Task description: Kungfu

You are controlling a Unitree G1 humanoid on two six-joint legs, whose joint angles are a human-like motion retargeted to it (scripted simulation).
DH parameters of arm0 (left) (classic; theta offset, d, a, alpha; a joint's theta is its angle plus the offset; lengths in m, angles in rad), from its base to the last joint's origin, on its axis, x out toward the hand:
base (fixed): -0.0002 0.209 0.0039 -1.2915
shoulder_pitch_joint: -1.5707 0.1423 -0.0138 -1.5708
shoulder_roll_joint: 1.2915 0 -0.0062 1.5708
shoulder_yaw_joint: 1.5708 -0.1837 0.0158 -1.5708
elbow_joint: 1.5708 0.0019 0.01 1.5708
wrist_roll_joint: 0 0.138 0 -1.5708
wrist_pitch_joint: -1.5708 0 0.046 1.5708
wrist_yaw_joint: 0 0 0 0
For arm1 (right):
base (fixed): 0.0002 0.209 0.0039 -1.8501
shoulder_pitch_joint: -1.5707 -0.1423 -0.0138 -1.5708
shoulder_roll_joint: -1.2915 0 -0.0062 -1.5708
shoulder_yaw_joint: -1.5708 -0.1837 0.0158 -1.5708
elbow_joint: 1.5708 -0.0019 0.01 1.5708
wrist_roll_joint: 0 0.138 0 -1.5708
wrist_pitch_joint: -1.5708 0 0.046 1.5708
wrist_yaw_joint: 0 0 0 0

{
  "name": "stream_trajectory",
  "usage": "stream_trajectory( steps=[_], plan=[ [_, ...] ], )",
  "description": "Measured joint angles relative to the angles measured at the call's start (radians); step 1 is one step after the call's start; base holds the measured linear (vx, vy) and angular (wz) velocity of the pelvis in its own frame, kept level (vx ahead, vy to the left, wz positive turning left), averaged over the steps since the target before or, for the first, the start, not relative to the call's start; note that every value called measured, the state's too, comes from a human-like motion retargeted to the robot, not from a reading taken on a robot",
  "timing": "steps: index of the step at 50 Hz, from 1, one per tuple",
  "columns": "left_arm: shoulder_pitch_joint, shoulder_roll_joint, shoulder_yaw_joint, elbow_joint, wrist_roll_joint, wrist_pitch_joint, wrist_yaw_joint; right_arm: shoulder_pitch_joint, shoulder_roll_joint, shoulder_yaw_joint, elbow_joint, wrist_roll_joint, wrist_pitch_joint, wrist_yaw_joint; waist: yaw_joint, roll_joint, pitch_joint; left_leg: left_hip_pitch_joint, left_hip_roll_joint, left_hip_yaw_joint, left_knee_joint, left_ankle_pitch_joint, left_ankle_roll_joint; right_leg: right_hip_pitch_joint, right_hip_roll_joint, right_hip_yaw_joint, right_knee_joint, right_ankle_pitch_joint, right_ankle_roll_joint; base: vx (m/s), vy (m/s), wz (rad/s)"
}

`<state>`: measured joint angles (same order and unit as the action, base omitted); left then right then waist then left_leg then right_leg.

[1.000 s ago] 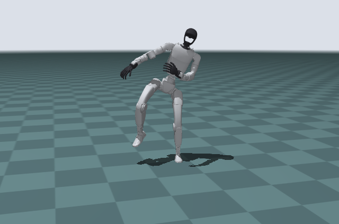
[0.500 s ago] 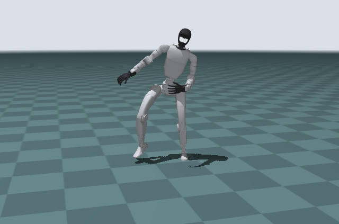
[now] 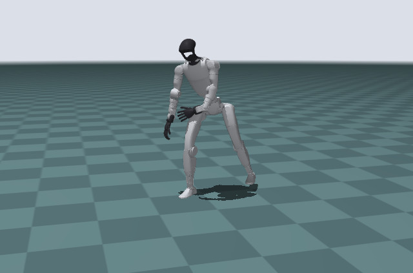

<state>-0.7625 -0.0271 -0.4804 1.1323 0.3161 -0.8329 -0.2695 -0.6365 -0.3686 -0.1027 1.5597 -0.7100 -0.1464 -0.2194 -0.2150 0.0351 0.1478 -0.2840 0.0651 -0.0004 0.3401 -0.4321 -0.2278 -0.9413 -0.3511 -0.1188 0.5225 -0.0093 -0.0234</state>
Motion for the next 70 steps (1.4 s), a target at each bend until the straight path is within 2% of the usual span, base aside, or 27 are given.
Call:
stream_trajectory(
  steps=[3, 7, 12, 17, 20, 23, 26, 28, 30, 33, 37, 40, 43, 47, 50, 51, 54, 58, 60, 63, 64, 67, 70],
  plan=[
    [-0.121, 0.009, -0.011, 0.068, 0.204, 0.022, 0.049, -0.062, 0.030, 0.022, -0.024, 0.028, -0.049, 0.044, -0.014, 0.020, 0.035, -0.003, 0.008, -0.029, -0.050, 0.020, -0.025, -0.056, 0.016, -0.014, 0.034, -0.024, -0.017, -0.46, -0.27, -0.11],
    [-0.203, 0.009, 0.014, 0.149, 0.457, 0.091, 0.163, -0.106, 0.055, 0.028, -0.054, -0.020, -0.060, 0.104, 0.002, 0.030, 0.055, 0.005, 0.007, 0.014, -0.110, 0.036, -0.034, -0.118, 0.052, 0.012, 0.049, -0.039, -0.026, -0.28, -0.16, -0.52],
    [-0.229, 0.017, 0.053, 0.222, 0.395, 0.071, 0.125, -0.129, 0.055, 0.075, -0.122, -0.060, -0.119, 0.176, -0.012, 0.067, 0.079, -0.003, 0.029, 0.038, -0.163, 0.054, -0.034, -0.148, 0.065, -0.010, 0.042, -0.047, -0.033, -0.19, -0.06, 0.01],
    [-0.189, 0.044, 0.062, 0.138, 0.412, 0.067, 0.126, -0.119, 0.079, 0.095, -0.184, 0.105, -0.170, 0.282, -0.015, 0.089, 0.091, 0.001, 0.025, 0.051, -0.206, 0.082, -0.034, -0.152, 0.058, -0.006, 0.038, -0.049, -0.032, -0.07, 0.01, 0.20],
    [-0.137, 0.097, 0.012, 0.001, 0.501, 0.114, 0.182, -0.101, 0.098, 0.133, -0.262, 0.272, -0.246, 0.351, -0.017, 0.105, 0.092, 0.007, 0.030, 0.067, -0.225, 0.091, -0.034, -0.144, 0.044, -0.016, 0.042, -0.054, -0.033, 0.01, 0.05, 0.36],
    [-0.055, 0.169, -0.004, -0.200, 0.608, 0.174, 0.241, -0.062, 0.099, 0.221, -0.440, 0.406, -0.323, 0.412, -0.003, 0.117, 0.087, 0.012, 0.029, 0.071, -0.231, 0.092, -0.034, -0.130, 0.036, -0.019, 0.034, -0.050, -0.031, 0.07, 0.11, 0.15],
    [0.039, 0.242, 0.003, -0.418, 0.632, 0.253, 0.210, -0.013, 0.090, 0.327, -0.685, 0.509, -0.333, 0.497, 0.017, 0.134, 0.077, 0.021, 0.027, 0.073, -0.234, 0.087, -0.033, -0.112, 0.027, -0.027, 0.021, -0.040, -0.028, 0.10, 0.19, 0.02],
    [0.108, 0.301, -0.005, -0.595, 0.587, 0.353, 0.123, 0.023, 0.096, 0.383, -0.867, 0.571, -0.313, 0.547, 0.028, 0.146, 0.066, 0.024, 0.020, 0.073, -0.234, 0.081, -0.030, -0.100, 0.016, -0.032, 0.011, -0.031, -0.025, 0.13, 0.23, 0.06],
    [0.173, 0.364, -0.016, -0.789, 0.545, 0.496, 0.043, 0.053, 0.101, 0.430, -1.041, 0.634, -0.287, 0.568, 0.042, 0.158, 0.057, 0.029, 0.012, 0.069, -0.232, 0.075, -0.027, -0.087, 0.004, -0.039, -0.003, -0.020, -0.021, 0.15, 0.29, 0.03],
    [0.263, 0.431, -0.016, -1.018, 0.565, 0.624, 0.040, 0.079, 0.112, 0.479, -1.239, 0.707, -0.295, 0.562, 0.071, 0.178, 0.044, 0.041, 0.000, 0.067, -0.230, 0.065, -0.019, -0.060, -0.011, -0.055, -0.031, 0.004, -0.016, 0.15, 0.32, -0.05],
    [0.368, 0.465, 0.007, -1.196, 0.663, 0.670, 0.112, 0.097, 0.126, 0.496, -1.363, 0.739, -0.357, 0.487, 0.107, 0.194, 0.029, 0.061, -0.015, 0.076, -0.230, 0.052, -0.004, -0.019, -0.036, -0.101, -0.083, 0.039, 0.016, 0.14, 0.32, -0.25],
    [0.416, 0.467, 0.019, -1.235, 0.727, 0.695, 0.117, 0.107, 0.136, 0.499, -1.371, 0.742, -0.396, 0.425, 0.126, 0.197, 0.018, 0.078, -0.018, 0.100, -0.234, 0.040, 0.004, 0.004, -0.056, -0.165, -0.108, 0.019, 0.035, 0.10, 0.25, -0.54],
    [0.436, 0.455, 0.025, -1.215, 0.748, 0.687, 0.110, 0.124, 0.152, 0.497, -1.335, 0.761, -0.414, 0.422, 0.128, 0.204, -0.006, 0.088, -0.002, 0.132, -0.234, 0.031, 0.005, 0.010, -0.073, -0.234, -0.081, -0.045, -0.009, 0.11, 0.15, -0.54],
    [0.433, 0.418, 0.021, -1.140, 0.736, 0.620, 0.098, 0.166, 0.175, 0.466, -1.262, 0.805, -0.390, 0.479, 0.102, 0.219, -0.055, 0.096, 0.038, 0.154, -0.226, 0.040, -0.009, 0.021, -0.113, -0.335, 0.014, -0.148, -0.090, 0.12, -0.02, -0.22],
    [0.423, 0.370, 0.009, -1.068, 0.725, 0.558, 0.072, 0.197, 0.189, 0.437, -1.211, 0.853, -0.376, 0.499, 0.084, 0.215, -0.094, 0.128, 0.062, 0.175, -0.222, 0.080, -0.028, 0.053, -0.144, -0.400, 0.080, -0.186, -0.082, 0.14, -0.19, -0.25],
    [0.421, 0.351, 0.014, -1.043, 0.722, 0.527, 0.056, 0.206, 0.192, 0.427, -1.193, 0.871, -0.371, 0.506, 0.080, 0.200, -0.105, 0.149, 0.056, 0.190, -0.221, 0.109, -0.032, 0.058, -0.143, -0.386, 0.088, -0.164, -0.069, 0.17, -0.22, -0.52],
    [0.426, 0.302, 0.035, -0.975, 0.674, 0.447, -0.021, 0.233, 0.206, 0.402, -1.137, 0.911, -0.335, 0.538, 0.068, 0.154, -0.137, 0.211, 0.048, 0.240, -0.216, 0.235, -0.034, 0.058, -0.095, -0.293, 0.104, -0.130, -0.062, 0.13, -0.33, -0.78],
    [0.434, 0.266, 0.056, -0.926, 0.470, 0.391, -0.178, 0.281, 0.231, 0.363, -1.073, 0.943, -0.232, 0.612, 0.041, 0.122, -0.179, 0.264, 0.112, 0.265, -0.151, 0.493, -0.027, 0.115, 0.032, -0.219, 0.095, -0.198, -0.087, 0.13, -0.59, -0.90],
    [0.422, 0.254, 0.059, -0.919, 0.297, 0.367, -0.285, 0.311, 0.231, 0.333, -1.067, 0.972, -0.192, 0.639, 0.030, 0.081, -0.196, 0.265, 0.133, 0.251, -0.070, 0.634, 0.017, 0.165, 0.080, -0.166, 0.067, -0.228, -0.094, 0.23, -0.55, -0.97],
    [0.383, 0.231, 0.063, -0.922, 0.015, 0.378, -0.405, 0.354, 0.212, 0.274, -1.087, 1.074, -0.226, 0.612, 0.030, 0.007, -0.202, 0.208, 0.120, 0.153, 0.138, 0.804, 0.162, 0.264, 0.131, -0.095, 0.011, -0.245, -0.086, 0.24, -0.52, -1.35],
    [0.366, 0.222, 0.070, -0.924, -0.074, 0.385, -0.426, 0.368, 0.205, 0.252, -1.096, 1.117, -0.241, 0.591, 0.038, -0.013, -0.205, 0.188, 0.092, 0.100, 0.195, 0.785, 0.154, 0.296, 0.151, -0.074, -0.009, -0.246, -0.085, 0.23, -0.46, -1.87],
    [0.325, 0.181, 0.108, -0.927, -0.307, 0.405, -0.423, 0.418, 0.186, 0.186, -1.138, 1.240, -0.268, 0.552, 0.063, -0.063, -0.215, 0.131, -0.026, -0.045, 0.327, 0.616, 0.073, 0.394, 0.210, -0.013, -0.072, -0.243, -0.088, 0.31, -0.29, -2.09],
    [0.285, 0.142, 0.153, -0.925, -0.513, 0.394, -0.327, 0.471, 0.173, 0.121, -1.230, 1.348, -0.246, 0.568, 0.080, -0.095, -0.220, 0.062, -0.080, -0.069, 0.403, 0.443, 0.031, 0.496, 0.271, 0.071, -0.134, -0.234, -0.091, 0.36, -0.23, -2.23]
  ],
)
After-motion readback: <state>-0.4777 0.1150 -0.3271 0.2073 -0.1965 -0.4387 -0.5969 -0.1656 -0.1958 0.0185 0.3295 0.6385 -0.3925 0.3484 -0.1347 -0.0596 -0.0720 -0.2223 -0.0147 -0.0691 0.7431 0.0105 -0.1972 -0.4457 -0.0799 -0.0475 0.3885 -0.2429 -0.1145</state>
